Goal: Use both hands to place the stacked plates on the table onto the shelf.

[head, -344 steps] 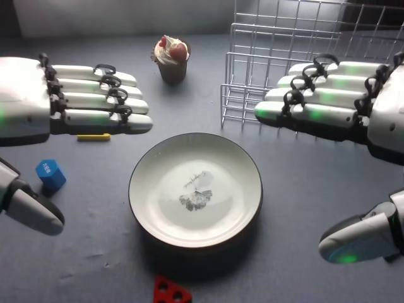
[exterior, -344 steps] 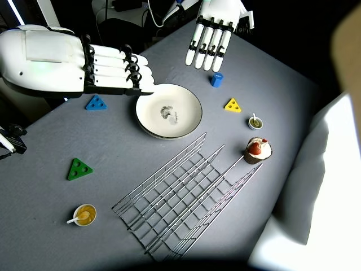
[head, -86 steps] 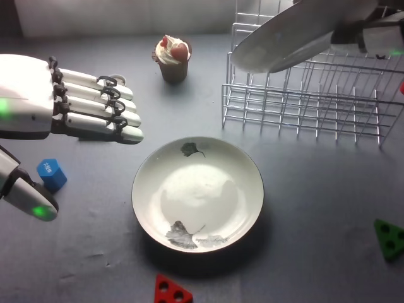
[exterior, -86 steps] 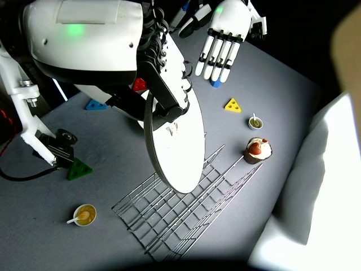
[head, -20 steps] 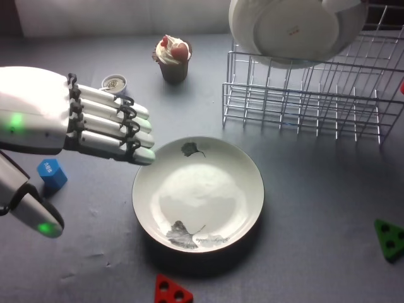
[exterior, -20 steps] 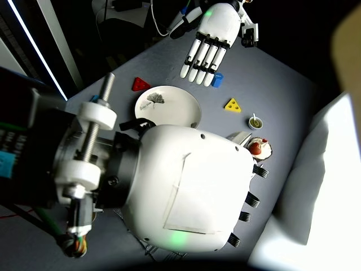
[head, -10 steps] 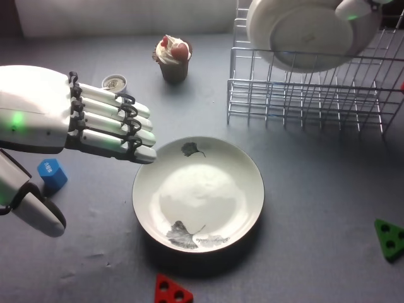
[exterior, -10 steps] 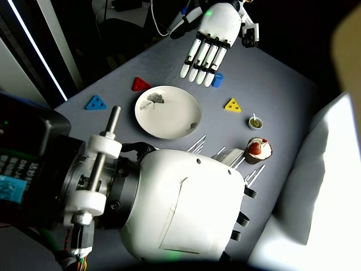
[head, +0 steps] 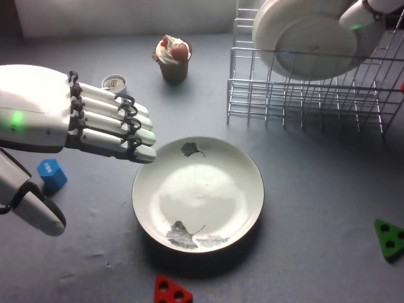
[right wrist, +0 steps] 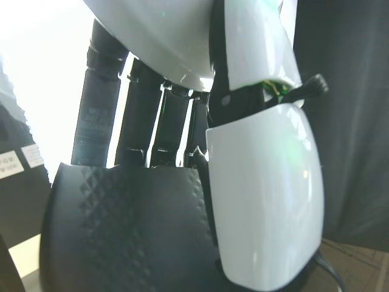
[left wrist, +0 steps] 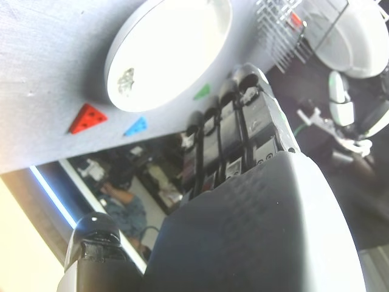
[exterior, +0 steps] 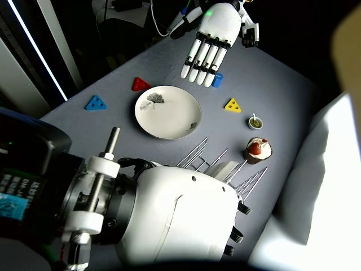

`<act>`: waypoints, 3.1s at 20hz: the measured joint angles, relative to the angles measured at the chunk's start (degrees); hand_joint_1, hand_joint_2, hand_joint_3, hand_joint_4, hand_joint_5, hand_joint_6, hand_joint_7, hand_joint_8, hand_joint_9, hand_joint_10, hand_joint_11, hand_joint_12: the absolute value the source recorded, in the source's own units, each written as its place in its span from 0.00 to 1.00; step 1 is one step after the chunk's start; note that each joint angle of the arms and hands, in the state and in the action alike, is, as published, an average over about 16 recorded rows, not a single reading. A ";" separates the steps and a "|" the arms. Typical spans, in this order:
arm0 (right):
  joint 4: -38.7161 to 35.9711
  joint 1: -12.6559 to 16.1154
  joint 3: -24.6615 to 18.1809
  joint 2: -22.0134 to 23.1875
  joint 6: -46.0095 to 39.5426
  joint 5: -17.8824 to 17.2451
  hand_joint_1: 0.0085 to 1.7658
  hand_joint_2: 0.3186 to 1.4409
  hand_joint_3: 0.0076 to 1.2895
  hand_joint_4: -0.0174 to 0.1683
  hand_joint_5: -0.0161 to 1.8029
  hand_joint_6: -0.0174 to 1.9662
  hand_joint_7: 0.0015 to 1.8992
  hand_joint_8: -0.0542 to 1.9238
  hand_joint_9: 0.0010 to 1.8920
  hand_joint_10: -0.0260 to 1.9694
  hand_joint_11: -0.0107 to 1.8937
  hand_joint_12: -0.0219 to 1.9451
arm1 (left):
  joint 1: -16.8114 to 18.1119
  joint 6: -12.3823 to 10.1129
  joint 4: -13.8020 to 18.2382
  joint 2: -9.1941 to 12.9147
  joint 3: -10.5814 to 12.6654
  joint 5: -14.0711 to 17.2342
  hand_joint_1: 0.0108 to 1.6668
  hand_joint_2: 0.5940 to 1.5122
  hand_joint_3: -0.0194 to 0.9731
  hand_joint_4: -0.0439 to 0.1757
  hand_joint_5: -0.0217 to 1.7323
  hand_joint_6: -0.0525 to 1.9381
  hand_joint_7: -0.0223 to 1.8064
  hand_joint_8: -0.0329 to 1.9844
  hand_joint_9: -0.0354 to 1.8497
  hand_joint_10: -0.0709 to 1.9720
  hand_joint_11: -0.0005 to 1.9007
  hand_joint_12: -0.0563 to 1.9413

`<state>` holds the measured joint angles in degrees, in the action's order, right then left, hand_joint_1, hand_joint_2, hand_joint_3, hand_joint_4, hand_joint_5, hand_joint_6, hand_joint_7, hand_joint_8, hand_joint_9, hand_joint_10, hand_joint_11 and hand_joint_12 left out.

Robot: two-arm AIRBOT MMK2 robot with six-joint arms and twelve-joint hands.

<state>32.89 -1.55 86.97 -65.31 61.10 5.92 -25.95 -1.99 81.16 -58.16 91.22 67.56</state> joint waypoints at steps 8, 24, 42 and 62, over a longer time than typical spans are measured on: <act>-0.10 -1.85 -1.29 -0.01 -0.47 -2.38 0.76 0.58 0.00 0.03 0.54 0.36 0.57 0.19 0.62 0.16 0.65 0.09 | 0.00 0.00 -0.22 -0.13 0.18 -0.11 0.00 0.44 0.03 0.21 0.10 0.03 0.10 0.02 0.09 0.04 0.09 0.04; -2.51 -2.29 -2.69 0.48 -1.09 -4.45 0.62 0.53 0.00 0.09 0.41 0.02 0.41 0.04 0.42 0.02 0.47 0.02 | 0.06 -0.02 -0.33 -0.30 0.19 -0.19 0.00 0.44 0.03 0.21 0.11 0.03 0.10 0.02 0.10 0.04 0.09 0.04; -25.15 2.34 -14.57 6.23 -0.57 -8.20 0.48 0.53 0.00 0.09 0.25 0.02 0.24 0.04 0.25 0.02 0.28 0.02 | 0.14 -0.06 -0.13 -0.41 -0.20 -0.41 0.00 0.44 0.03 0.20 0.10 0.03 0.10 0.02 0.10 0.04 0.08 0.04; -42.93 -22.10 -39.97 18.43 15.79 -31.26 0.51 0.45 0.00 0.12 0.06 0.02 0.06 0.04 0.08 0.02 0.11 0.02 | -2.74 2.35 3.64 -0.22 -6.24 -5.37 0.00 0.46 0.03 0.21 0.10 0.03 0.11 0.02 0.11 0.04 0.09 0.04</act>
<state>-10.04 -23.64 47.00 -46.87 76.89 -25.34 -28.69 0.35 84.80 -58.38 84.98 62.19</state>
